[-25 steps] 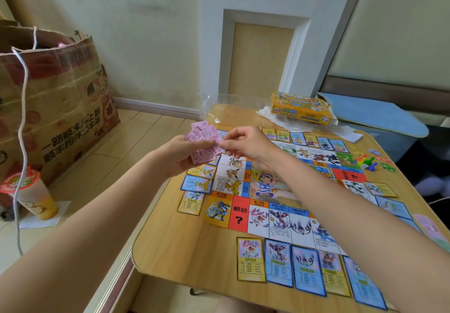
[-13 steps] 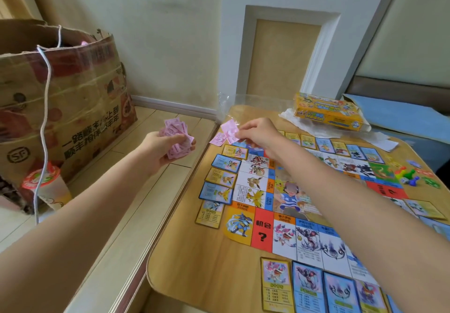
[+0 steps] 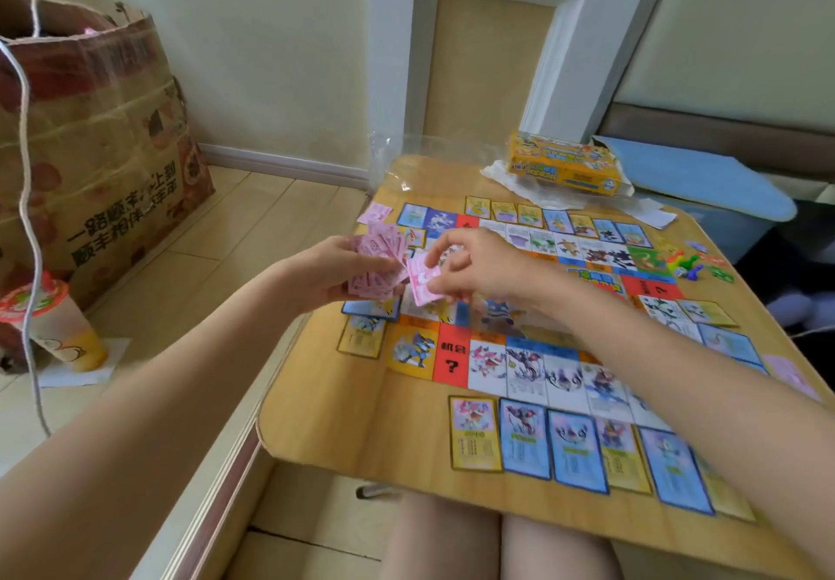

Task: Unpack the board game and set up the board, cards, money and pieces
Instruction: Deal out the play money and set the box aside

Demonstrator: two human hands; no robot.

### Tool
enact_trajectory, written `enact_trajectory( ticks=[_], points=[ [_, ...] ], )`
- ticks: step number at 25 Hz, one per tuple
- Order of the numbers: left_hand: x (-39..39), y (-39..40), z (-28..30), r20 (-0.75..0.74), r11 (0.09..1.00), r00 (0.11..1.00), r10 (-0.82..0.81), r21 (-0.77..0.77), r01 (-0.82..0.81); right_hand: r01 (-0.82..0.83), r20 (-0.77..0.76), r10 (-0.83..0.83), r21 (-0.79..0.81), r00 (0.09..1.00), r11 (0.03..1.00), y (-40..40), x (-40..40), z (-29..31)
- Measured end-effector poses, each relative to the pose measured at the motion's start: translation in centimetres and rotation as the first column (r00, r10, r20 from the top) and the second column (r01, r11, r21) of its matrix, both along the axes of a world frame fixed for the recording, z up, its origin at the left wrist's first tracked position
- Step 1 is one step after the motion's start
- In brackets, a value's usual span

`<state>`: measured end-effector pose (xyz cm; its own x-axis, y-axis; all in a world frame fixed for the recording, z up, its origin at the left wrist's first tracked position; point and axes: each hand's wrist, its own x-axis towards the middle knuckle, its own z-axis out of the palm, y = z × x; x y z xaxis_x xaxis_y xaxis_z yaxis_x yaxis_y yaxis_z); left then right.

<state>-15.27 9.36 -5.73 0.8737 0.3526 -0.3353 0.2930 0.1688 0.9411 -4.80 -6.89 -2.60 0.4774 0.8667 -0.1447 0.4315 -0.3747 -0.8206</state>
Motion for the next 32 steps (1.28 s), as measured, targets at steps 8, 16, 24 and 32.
enact_trajectory(
  ticks=[8,16,24,32],
  points=[
    [-3.8,-8.7,0.2,-0.135,0.934,0.926,-0.352,0.021,0.358,-0.193,0.107,0.23,-0.278,0.967,0.941,-13.1,-2.7,0.1],
    [-4.3,-12.1,0.0,-0.191,0.952,0.935,-0.3,-0.004,0.305,-0.221,0.226,0.356,-0.466,0.907,0.857,-14.3,-4.7,-1.8],
    [-0.8,-12.1,0.4,-0.074,0.972,0.97,-0.234,0.013,0.235,-0.133,0.238,0.233,-0.373,0.943,0.918,-14.4,-3.1,0.0],
    [4.6,-14.9,0.2,-0.036,0.941,0.943,-0.331,0.065,0.333,0.354,-0.168,-0.339,0.072,0.926,0.932,-15.3,2.0,-0.4]
  ],
)
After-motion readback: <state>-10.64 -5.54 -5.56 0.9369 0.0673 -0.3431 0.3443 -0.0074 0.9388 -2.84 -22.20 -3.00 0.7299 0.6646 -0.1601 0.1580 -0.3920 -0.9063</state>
